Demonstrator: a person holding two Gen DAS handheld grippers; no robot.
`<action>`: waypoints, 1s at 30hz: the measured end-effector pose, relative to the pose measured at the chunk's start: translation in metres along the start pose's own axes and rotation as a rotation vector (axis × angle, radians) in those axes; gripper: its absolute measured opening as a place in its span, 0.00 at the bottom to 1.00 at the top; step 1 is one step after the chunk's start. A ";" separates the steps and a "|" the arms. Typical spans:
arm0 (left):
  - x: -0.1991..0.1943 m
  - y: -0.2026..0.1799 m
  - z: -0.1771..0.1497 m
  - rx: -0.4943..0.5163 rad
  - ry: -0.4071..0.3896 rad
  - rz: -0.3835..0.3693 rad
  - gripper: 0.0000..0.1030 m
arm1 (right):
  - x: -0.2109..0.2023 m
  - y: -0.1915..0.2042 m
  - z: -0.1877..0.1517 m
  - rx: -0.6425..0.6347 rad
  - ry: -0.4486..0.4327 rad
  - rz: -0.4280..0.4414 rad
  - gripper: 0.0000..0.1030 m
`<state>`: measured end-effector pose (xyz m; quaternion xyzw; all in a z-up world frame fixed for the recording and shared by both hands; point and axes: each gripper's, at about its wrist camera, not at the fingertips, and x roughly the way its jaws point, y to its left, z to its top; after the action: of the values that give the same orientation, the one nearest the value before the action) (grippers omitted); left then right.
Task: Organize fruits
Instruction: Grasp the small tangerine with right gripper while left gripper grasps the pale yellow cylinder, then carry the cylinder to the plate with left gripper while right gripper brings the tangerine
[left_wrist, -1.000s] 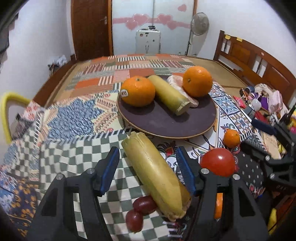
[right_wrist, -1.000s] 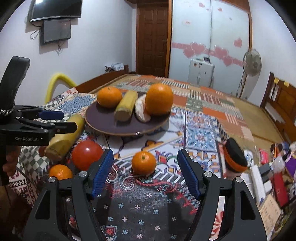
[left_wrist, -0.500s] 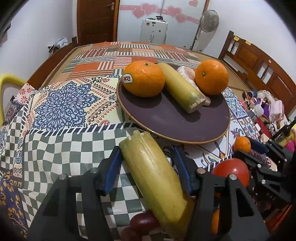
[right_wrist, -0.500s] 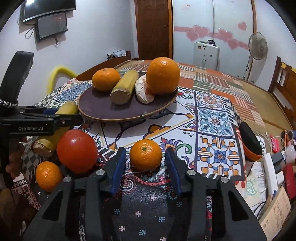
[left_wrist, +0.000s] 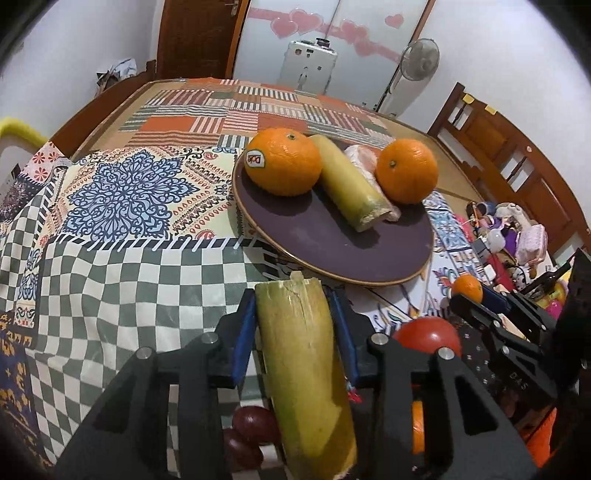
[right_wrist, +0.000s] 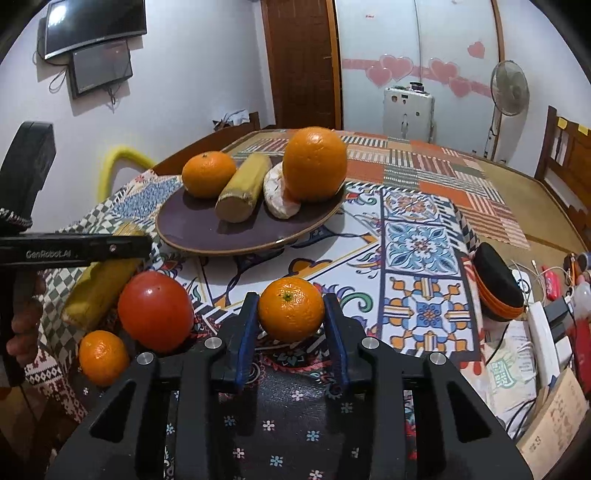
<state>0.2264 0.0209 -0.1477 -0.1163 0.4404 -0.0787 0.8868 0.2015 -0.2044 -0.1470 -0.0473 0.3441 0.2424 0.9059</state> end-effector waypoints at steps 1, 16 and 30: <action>-0.004 0.000 -0.001 0.000 -0.007 -0.007 0.38 | -0.001 0.000 0.001 0.002 -0.005 0.000 0.31; -0.080 -0.027 -0.003 0.116 -0.179 -0.038 0.36 | -0.025 0.002 0.022 -0.008 -0.110 0.005 0.31; -0.085 -0.036 0.036 0.156 -0.289 0.030 0.36 | -0.017 0.008 0.042 -0.019 -0.156 0.025 0.31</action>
<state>0.2025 0.0122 -0.0518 -0.0505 0.3026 -0.0818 0.9483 0.2121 -0.1941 -0.1031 -0.0326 0.2707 0.2599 0.9263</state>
